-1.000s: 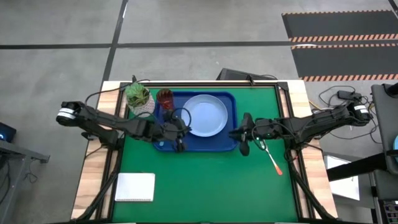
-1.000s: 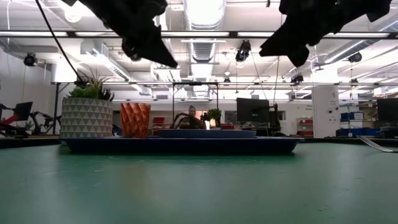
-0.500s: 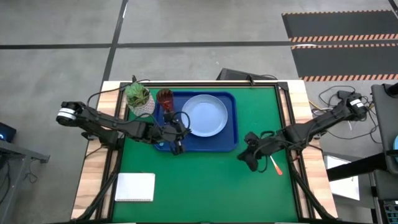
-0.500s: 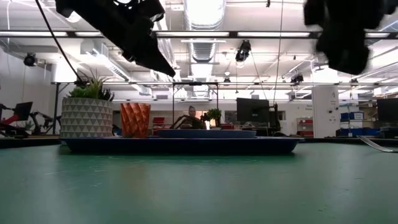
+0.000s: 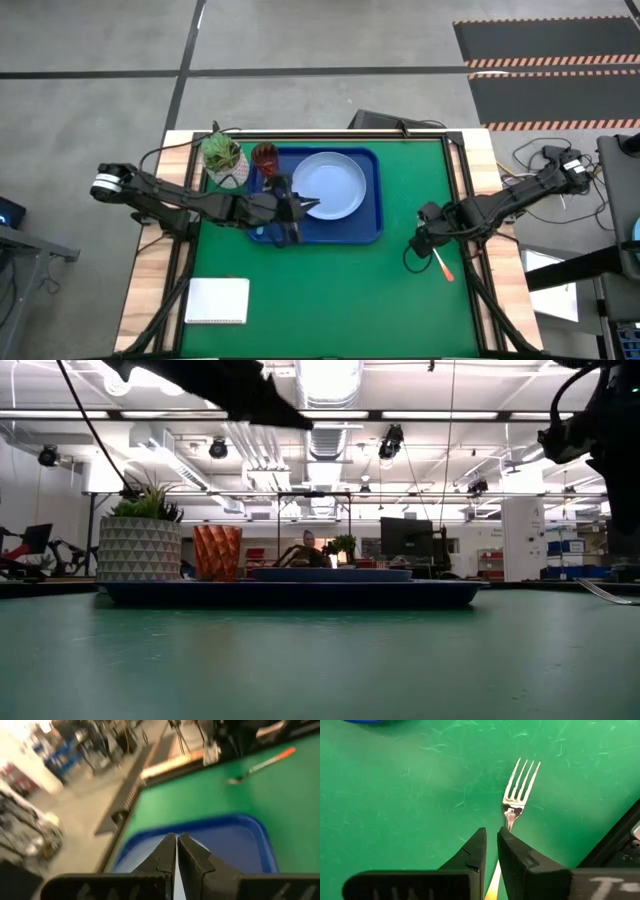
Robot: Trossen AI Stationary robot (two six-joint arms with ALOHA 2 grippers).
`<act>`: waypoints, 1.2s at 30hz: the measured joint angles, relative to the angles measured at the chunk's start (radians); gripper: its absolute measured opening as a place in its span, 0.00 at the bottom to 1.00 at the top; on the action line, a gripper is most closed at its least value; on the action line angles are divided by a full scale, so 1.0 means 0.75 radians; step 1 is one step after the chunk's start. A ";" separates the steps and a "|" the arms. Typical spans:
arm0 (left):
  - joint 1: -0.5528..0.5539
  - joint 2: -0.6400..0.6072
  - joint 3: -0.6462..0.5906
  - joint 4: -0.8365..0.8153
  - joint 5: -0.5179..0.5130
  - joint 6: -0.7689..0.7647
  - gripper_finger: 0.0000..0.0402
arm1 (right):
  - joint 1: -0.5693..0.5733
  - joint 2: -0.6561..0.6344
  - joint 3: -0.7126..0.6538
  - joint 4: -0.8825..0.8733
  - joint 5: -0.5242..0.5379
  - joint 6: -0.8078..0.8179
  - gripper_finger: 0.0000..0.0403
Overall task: Pick and place plate/cup/fork/spoon on tray
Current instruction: Put the orange fork on the blue tray to the right of the blue plate
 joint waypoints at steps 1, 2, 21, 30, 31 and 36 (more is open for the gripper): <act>0.002 -0.003 0.001 0.029 0.000 0.041 0.00 | 0.000 0.000 0.002 -0.001 0.001 -0.001 0.09; 0.005 -0.009 0.001 0.047 0.000 0.072 0.00 | 0.000 0.000 0.005 0.000 0.001 -0.002 0.09; 0.036 -0.020 -0.043 0.034 -0.003 -0.012 0.00 | -0.078 0.172 -0.003 -0.001 -0.061 0.035 0.47; 0.029 -0.020 -0.043 0.037 -0.003 -0.017 0.00 | -0.123 0.378 -0.033 0.032 -0.070 -0.124 0.45; 0.029 -0.020 -0.043 0.037 -0.003 -0.017 0.00 | -0.125 0.395 -0.038 0.047 -0.082 -0.145 0.45; 0.029 -0.020 -0.043 0.038 -0.003 -0.016 0.00 | -0.133 0.452 -0.075 0.107 -0.167 -0.223 0.42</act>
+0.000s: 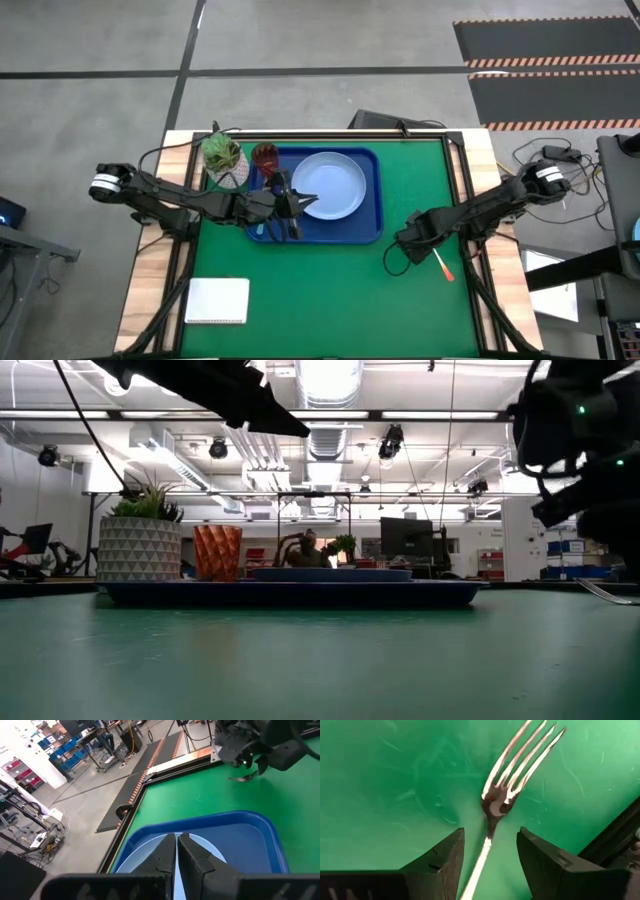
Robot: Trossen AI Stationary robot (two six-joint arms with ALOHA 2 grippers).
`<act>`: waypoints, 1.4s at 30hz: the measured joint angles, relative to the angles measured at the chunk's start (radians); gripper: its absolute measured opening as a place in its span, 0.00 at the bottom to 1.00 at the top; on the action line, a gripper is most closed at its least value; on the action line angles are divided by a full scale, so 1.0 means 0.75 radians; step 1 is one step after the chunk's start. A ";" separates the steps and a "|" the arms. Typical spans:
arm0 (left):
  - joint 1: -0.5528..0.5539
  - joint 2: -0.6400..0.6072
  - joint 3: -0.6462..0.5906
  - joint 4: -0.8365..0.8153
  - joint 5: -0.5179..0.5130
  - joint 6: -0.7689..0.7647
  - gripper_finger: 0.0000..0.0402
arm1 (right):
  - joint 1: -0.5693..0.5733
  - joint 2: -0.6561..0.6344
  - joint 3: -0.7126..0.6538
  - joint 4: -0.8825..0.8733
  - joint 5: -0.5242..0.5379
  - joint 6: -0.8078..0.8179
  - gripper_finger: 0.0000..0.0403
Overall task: Pick and place plate/cup/fork/spoon on tray
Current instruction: Put the orange fork on the blue tray to the right of the blue plate
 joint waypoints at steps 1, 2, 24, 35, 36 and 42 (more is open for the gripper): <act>0.000 0.000 0.000 0.001 0.000 0.002 0.00 | 0.000 0.004 -0.013 0.006 -0.007 -0.009 0.42; 0.000 0.000 0.000 0.001 0.000 0.006 0.00 | 0.000 0.006 -0.028 0.016 -0.012 -0.012 0.41; 0.001 0.000 0.006 0.017 0.001 0.035 0.00 | -0.001 -0.208 -0.107 0.198 -0.067 -0.011 0.03; 0.001 0.003 0.010 0.023 0.001 0.026 0.00 | 0.003 -0.461 0.011 0.283 0.298 -0.108 0.03; 0.001 0.003 0.011 0.028 0.001 0.010 0.00 | 0.003 -0.478 0.010 0.337 0.360 -0.146 0.03; 0.001 0.003 0.009 0.084 0.001 -0.036 0.00 | 0.003 -0.502 -0.041 0.854 0.625 -0.458 0.03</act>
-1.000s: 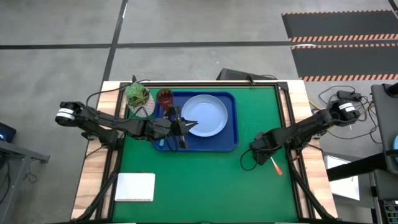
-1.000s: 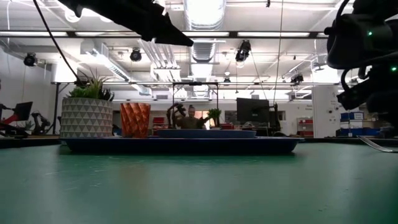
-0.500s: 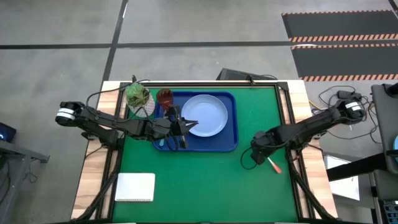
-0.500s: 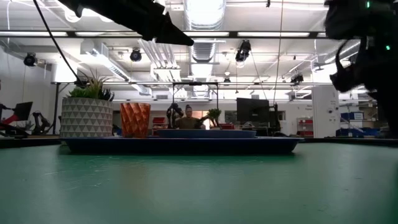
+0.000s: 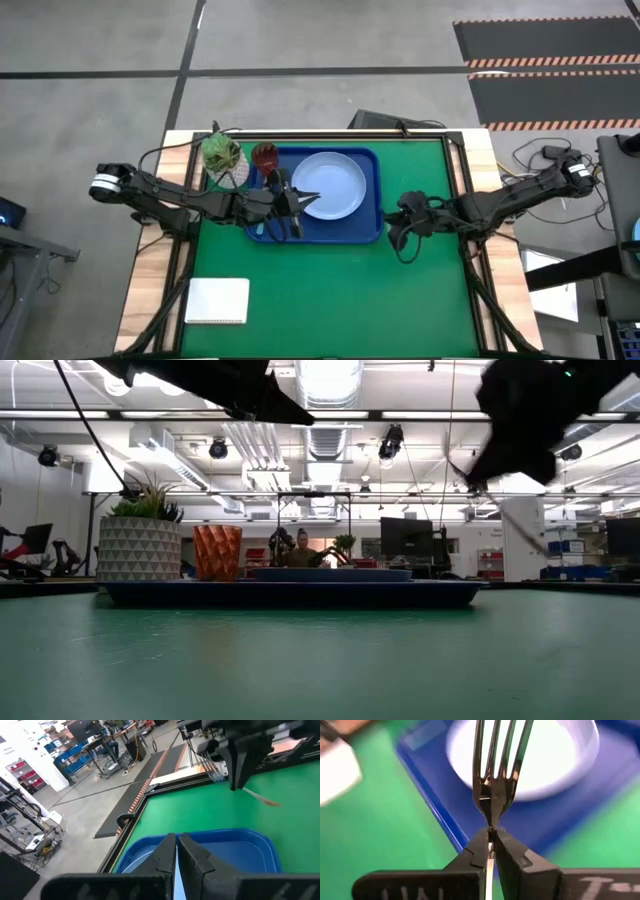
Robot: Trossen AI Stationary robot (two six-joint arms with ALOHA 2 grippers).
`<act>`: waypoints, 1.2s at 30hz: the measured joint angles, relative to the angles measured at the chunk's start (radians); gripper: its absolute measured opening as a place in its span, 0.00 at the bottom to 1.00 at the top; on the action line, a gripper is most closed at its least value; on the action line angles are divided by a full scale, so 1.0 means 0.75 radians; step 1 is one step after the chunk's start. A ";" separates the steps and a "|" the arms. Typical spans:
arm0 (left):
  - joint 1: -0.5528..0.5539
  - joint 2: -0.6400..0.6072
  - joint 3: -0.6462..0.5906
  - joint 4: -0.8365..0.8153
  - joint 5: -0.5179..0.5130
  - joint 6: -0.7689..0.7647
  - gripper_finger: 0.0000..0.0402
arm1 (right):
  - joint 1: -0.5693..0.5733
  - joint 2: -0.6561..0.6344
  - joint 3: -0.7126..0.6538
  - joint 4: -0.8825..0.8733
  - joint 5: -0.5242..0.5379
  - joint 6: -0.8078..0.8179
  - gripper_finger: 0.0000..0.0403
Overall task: Pick and place plate/cup/fork/spoon on tray
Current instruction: Put the orange fork on the blue tray to the right of the blue plate
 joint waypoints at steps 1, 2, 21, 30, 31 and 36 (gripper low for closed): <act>-0.001 0.000 0.001 -0.001 0.000 0.000 0.00 | 0.000 0.009 -0.009 0.104 0.029 -0.067 0.03; -0.001 0.000 0.001 0.001 0.000 -0.001 0.00 | -0.001 0.021 -0.016 0.206 0.058 -0.134 0.03; -0.001 0.001 -0.009 -0.037 0.003 -0.210 0.00 | -0.005 0.563 -0.039 1.631 0.184 -1.140 0.03; -0.001 0.001 -0.009 -0.024 0.056 -0.317 0.00 | -0.028 0.749 -0.039 2.130 0.233 -1.181 0.03; -0.001 0.001 -0.008 -0.023 0.057 -0.335 0.00 | -0.034 0.769 -0.039 2.168 0.233 -1.186 0.03; -0.001 0.009 -0.007 -0.008 0.174 -0.374 0.10 | -0.062 0.829 -0.025 2.215 0.252 -1.169 0.03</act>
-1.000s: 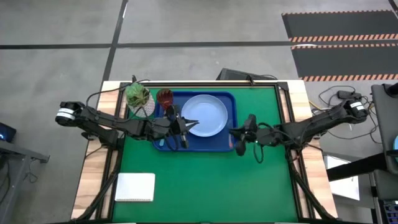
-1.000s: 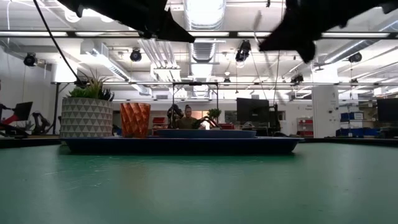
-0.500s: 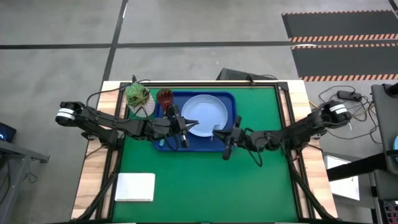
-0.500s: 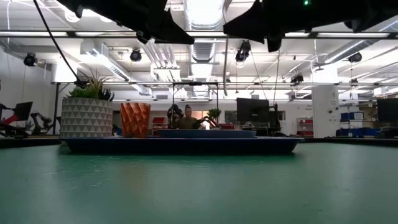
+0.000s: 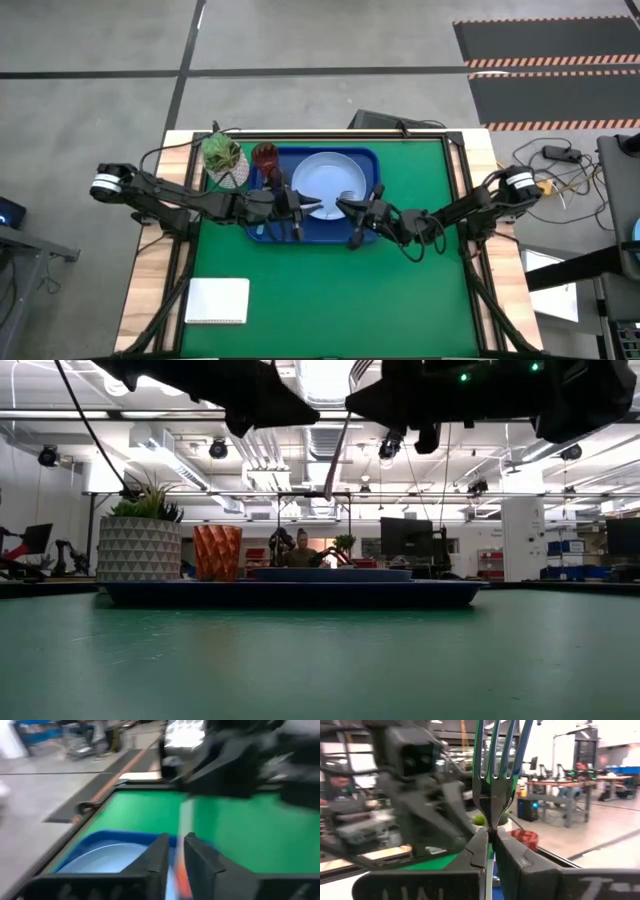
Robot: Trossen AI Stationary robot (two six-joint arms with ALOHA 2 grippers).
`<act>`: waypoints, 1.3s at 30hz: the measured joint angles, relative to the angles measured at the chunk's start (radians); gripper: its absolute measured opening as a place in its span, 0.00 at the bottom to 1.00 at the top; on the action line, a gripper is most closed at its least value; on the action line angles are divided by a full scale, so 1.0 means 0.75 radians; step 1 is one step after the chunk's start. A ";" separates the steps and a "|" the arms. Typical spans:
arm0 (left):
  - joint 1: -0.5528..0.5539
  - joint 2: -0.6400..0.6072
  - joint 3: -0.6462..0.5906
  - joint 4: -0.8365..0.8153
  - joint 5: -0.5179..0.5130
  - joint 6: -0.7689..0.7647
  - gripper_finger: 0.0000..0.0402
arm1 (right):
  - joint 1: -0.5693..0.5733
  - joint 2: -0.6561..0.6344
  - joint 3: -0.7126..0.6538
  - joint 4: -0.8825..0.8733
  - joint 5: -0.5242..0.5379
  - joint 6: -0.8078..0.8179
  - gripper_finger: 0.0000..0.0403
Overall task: Pick and place plate/cup/fork/spoon on tray
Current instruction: Put the orange fork on the blue tray to the right of the blue plate
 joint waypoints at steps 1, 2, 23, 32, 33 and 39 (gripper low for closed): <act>0.001 0.002 0.000 0.016 0.025 -0.009 0.13 | -0.002 0.008 0.006 0.001 0.013 -0.001 0.03; 0.002 0.011 0.000 0.043 0.028 -0.008 0.17 | -0.005 0.015 0.013 0.000 0.022 -0.001 0.03; 0.019 0.191 0.014 0.304 -0.064 0.068 0.11 | -0.009 0.076 0.119 -0.007 0.050 -0.015 0.03; 0.024 0.189 0.013 0.307 -0.057 0.048 0.01 | -0.009 0.057 0.119 -0.013 0.052 -0.034 0.08; 0.026 0.185 0.012 0.304 -0.054 0.032 0.00 | -0.009 0.049 0.119 -0.010 0.051 -0.034 0.10; 0.030 0.153 -0.001 0.297 -0.019 -0.011 0.00 | -0.009 0.010 0.119 -0.016 0.043 -0.028 0.28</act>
